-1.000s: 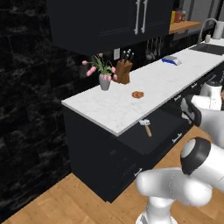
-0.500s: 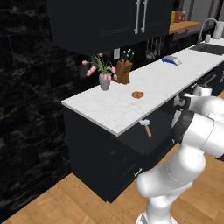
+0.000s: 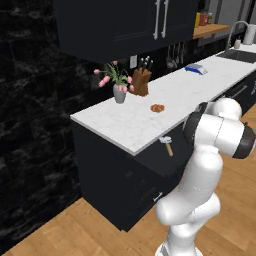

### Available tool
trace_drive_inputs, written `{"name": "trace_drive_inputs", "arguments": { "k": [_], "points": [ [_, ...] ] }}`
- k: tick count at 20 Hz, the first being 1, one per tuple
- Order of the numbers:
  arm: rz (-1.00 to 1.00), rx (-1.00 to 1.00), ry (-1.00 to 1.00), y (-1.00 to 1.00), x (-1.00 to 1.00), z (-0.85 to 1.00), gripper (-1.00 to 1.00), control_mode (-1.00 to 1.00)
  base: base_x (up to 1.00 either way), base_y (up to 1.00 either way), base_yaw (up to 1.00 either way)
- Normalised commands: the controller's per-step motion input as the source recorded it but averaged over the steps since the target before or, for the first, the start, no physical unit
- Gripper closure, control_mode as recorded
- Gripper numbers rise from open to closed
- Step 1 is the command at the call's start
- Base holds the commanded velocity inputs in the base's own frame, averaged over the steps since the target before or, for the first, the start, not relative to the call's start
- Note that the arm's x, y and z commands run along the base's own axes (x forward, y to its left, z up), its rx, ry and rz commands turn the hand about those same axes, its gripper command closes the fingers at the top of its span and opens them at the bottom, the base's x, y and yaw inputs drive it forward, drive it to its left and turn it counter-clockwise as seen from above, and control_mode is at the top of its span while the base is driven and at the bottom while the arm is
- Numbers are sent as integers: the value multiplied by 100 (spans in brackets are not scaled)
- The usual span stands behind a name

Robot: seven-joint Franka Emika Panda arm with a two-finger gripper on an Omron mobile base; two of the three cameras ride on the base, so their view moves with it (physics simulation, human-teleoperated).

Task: Pick the pizza cutter from the drawer and place it on the counter.

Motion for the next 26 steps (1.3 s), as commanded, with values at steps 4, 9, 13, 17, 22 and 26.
{"name": "trace_drive_inputs", "arguments": {
  "k": [4, 9, 13, 17, 22, 26],
  "points": [
    [0, 0, 5, 11, 41, -49, -100, -100, 0, 0, 0],
    [0, 0, 1, 1, 45, -35, -100, -100, 0, 0, 0],
    [0, 0, 0, 0, 52, -37, -100, -100, 0, 0, 0],
    [0, 0, 0, 0, 53, -34, -100, -100, 0, 0, 0],
    [0, 0, 0, 0, 52, -37, -100, -100, 0, 0, 0],
    [2, -1, 1, 0, 5, -34, -100, -100, 0, 0, 0]
  ]
}}
